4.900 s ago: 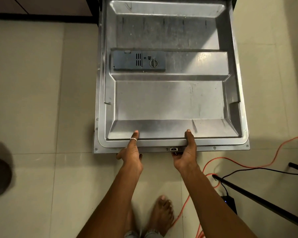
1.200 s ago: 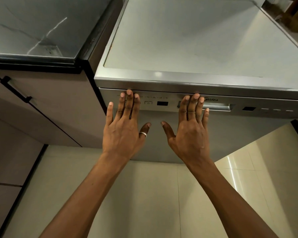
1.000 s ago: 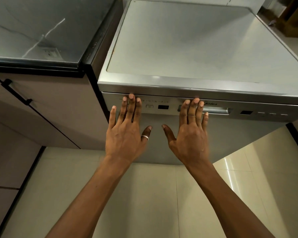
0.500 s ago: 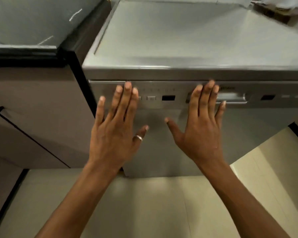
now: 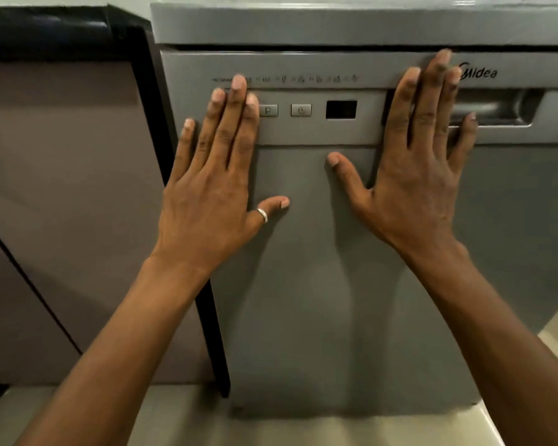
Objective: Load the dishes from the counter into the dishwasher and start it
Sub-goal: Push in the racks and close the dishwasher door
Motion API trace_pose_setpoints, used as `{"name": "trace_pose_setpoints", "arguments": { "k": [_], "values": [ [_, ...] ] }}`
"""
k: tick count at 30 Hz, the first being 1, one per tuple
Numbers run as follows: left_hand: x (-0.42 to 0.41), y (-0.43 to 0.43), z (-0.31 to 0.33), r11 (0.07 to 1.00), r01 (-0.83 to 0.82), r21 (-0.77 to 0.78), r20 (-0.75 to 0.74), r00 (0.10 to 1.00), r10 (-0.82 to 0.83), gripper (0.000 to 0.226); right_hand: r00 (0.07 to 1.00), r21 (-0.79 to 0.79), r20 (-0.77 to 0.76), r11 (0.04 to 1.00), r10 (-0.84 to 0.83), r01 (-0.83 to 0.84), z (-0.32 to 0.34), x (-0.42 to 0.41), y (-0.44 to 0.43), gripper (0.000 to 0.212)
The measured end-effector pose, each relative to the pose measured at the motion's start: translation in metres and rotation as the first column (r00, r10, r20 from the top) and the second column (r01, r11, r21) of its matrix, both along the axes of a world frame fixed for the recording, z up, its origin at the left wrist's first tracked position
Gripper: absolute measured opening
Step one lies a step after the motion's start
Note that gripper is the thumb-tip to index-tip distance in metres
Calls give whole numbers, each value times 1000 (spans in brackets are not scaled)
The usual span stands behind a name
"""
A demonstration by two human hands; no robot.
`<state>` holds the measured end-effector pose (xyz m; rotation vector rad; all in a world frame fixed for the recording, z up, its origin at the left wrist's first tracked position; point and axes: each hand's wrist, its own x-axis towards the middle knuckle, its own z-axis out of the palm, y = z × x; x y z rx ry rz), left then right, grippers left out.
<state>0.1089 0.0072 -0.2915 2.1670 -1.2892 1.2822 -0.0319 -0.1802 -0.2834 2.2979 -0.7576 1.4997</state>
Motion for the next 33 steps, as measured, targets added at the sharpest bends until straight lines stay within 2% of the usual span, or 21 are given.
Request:
{"name": "trace_pose_setpoints", "arguments": {
  "k": [7, 17, 27, 33],
  "values": [
    [-5, -2, -5, 998, 0, -59, -40, 999, -2, 119, 999, -68, -53, 998, -13, 9, -11, -8, -7, 96],
    [-5, -9, -8, 997, -60, -45, -12, 998, 59, 109, 990, 29, -137, 999, 18, -14, -11, -17, -2, 87],
    [10, -16, -17, 994, 0, -105, 55, 998, 6, 113, 991, -5, -129, 1000, 24, -25, -20, -8, -14, 87],
    [13, -28, -24, 985, -15, -171, 90, 995, 30, 111, 995, -50, -95, 998, 33, -37, -23, -3, -21, 87]
  ]
}}
